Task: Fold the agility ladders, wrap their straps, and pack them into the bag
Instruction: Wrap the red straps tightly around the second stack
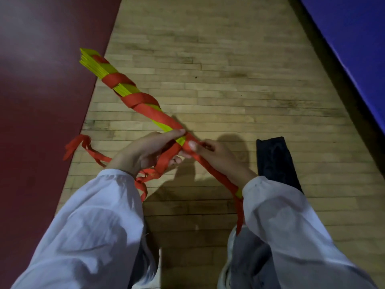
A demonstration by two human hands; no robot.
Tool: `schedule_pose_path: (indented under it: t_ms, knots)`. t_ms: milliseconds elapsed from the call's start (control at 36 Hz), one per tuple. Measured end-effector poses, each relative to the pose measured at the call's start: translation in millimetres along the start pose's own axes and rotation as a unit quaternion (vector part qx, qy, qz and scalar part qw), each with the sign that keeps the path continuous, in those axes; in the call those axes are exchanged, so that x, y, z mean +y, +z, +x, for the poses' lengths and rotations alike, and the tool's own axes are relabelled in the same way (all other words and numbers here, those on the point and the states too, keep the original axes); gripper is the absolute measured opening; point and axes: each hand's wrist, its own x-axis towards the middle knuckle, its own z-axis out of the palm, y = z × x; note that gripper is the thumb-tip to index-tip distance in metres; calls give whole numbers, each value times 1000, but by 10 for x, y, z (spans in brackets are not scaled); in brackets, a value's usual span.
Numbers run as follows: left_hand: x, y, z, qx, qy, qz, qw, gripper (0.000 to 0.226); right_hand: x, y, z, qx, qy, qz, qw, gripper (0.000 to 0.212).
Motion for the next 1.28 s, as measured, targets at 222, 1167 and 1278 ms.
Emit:
schedule_pose_path:
  t_ms: [222, 1167, 1278]
  knots:
    - [-39, 67, 79, 42, 48, -24, 998, 29, 25, -113, 44, 14, -7, -72, 997, 46]
    - [-10, 68, -104, -69, 50, -14, 996, 19, -104, -268, -91, -161, 101, 115, 975, 44]
    - [14, 18, -95, -57, 29, -18, 998, 25, -78, -268, -60, -122, 76, 90, 985, 30]
